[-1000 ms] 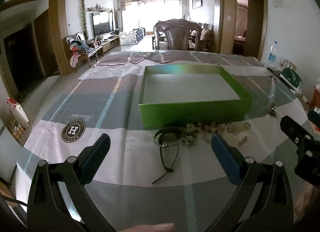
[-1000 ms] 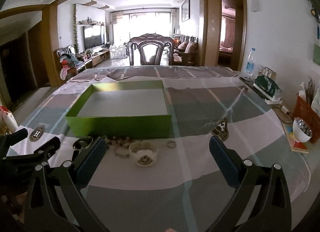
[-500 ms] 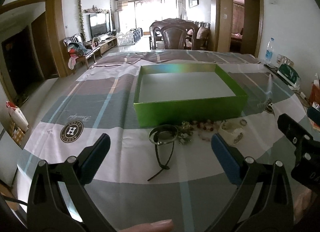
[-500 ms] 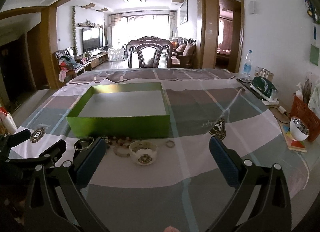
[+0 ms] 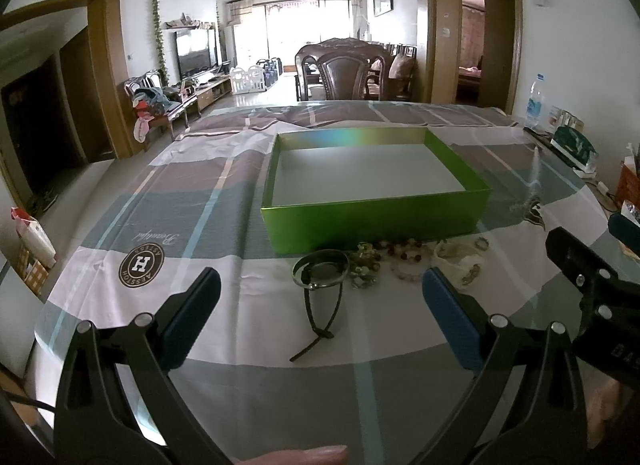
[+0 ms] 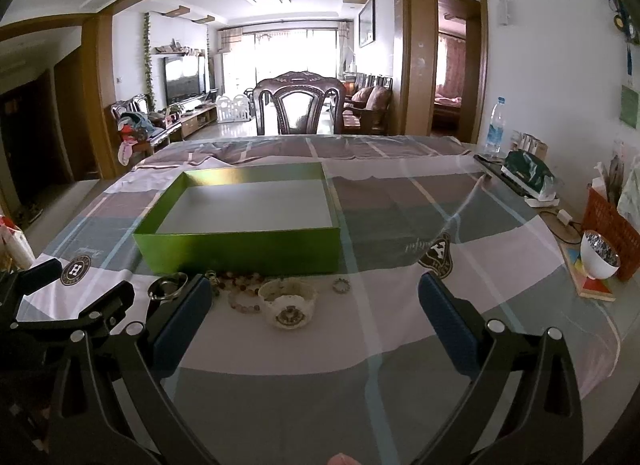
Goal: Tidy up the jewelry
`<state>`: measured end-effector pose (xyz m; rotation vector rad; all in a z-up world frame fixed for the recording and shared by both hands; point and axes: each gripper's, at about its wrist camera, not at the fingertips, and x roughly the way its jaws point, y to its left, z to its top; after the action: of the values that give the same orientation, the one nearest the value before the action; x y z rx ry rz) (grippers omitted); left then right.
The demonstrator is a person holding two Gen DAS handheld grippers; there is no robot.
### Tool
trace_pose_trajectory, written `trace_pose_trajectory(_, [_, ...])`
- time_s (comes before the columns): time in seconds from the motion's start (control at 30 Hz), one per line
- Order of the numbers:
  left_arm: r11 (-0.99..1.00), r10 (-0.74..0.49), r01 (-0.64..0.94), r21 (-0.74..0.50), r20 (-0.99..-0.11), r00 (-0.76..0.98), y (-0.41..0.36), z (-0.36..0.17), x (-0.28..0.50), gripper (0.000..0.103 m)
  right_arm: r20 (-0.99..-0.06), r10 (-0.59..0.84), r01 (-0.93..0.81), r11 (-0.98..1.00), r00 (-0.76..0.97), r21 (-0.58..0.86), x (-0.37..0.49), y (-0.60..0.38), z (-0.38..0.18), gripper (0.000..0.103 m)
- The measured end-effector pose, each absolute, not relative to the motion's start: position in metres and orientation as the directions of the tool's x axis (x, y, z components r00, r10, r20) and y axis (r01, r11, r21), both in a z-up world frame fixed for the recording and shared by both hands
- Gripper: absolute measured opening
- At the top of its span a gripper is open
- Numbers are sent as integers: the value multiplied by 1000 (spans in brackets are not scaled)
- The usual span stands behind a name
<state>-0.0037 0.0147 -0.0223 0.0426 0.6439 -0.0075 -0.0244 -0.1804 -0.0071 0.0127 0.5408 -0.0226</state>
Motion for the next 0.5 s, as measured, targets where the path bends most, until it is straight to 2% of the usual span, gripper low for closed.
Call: trace_pose_trajectory(0.5, [999,7,20,38,-600,800,15,-22,-4,100,-514,-18,25,1000,858,7,-25,-180,-7,101])
